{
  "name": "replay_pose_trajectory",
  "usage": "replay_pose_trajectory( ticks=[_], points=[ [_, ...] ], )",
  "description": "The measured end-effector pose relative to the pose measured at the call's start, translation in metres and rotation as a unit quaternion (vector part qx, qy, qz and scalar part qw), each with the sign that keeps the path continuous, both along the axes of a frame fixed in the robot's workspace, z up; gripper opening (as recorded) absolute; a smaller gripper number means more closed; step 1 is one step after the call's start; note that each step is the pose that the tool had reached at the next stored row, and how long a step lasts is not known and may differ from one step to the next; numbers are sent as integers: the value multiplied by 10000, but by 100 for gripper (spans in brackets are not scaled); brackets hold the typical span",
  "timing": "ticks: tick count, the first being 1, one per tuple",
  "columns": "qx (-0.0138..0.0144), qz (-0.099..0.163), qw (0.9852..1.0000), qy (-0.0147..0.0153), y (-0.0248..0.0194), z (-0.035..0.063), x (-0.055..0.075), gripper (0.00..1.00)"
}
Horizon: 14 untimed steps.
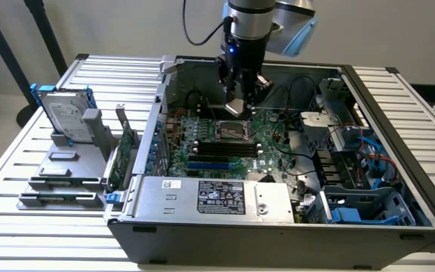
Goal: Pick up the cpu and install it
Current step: 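Place the cpu into insertion slot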
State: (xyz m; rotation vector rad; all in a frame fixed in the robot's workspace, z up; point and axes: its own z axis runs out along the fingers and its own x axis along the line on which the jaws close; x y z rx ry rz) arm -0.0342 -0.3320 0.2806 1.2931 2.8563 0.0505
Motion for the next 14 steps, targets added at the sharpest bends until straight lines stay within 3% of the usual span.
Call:
replay_pose_trajectory(
  ticks=[3,7,10,14],
  points=[
    [1,-273,9996,0,0,-32,0,55],
    [0,-637,9980,0,0,-76,0,55],
    [0,-909,9959,0,0,-109,0,55],
    [0,-1272,9919,0,0,-153,0,55]
  ],
)
